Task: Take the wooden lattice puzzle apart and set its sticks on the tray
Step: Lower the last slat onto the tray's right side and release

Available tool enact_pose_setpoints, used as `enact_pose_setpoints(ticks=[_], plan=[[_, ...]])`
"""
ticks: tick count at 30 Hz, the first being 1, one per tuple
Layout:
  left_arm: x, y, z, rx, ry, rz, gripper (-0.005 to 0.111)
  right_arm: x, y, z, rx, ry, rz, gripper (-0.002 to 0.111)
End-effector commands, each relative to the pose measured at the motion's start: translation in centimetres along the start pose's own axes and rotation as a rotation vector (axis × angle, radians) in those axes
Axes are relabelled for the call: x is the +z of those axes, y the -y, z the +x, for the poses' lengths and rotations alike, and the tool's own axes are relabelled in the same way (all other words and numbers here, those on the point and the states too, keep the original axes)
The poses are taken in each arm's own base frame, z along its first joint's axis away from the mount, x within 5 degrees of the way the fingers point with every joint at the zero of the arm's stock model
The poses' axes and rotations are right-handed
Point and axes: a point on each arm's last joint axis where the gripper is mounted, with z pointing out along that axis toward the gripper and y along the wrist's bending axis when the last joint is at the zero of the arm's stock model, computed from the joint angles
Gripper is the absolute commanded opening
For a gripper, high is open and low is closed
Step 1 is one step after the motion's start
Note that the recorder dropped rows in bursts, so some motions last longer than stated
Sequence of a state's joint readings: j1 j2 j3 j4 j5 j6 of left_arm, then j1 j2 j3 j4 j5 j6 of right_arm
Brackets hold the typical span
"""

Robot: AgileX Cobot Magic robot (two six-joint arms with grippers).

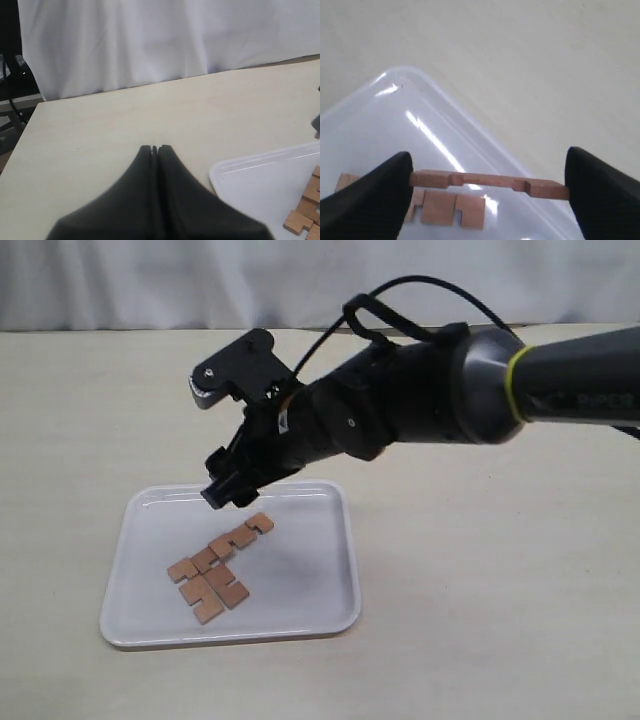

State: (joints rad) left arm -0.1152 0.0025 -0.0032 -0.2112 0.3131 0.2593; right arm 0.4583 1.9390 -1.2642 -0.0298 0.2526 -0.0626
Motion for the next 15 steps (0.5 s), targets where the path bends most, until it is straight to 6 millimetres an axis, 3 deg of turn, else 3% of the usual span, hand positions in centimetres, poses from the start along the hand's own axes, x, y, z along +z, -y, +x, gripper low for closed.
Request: enact_pose_setpoints(ticks=[1,6,9,12,14,15], plan=[[0.0,-0.1,0.0,0.001,0.008,-0.012,0.0,-0.2,-0.2,3.0,-0.003,-0.041,-0.005,0.005],[0.0,-0.1,0.0,0.001,0.008,-0.012,0.0,0.1,-0.5,5.8,-0.001,-0.13,-0.014,0.005],[0.0,-0.1,0.0,0.001,0.008,-0.012,0.0,0.2,-0.6,6.4,0.036,-0.136,-0.02,0.006],[0.0,-0.1,0.0,0.001,0.008,-0.012,0.0,0.2,-0.7,6.6,0.061,-0.158,-0.024,0.022],[0.0,-0.1,0.0,0.001,0.008,-0.012,0.0,0.2,-0.7,6.6,0.072,-0.163,-0.023,0.039],[0.0,-0.1,0.0,0.001,0.008,-0.012,0.0,0.2,-0.7,6.6,0.082,-0.163,-0.024,0.055]])
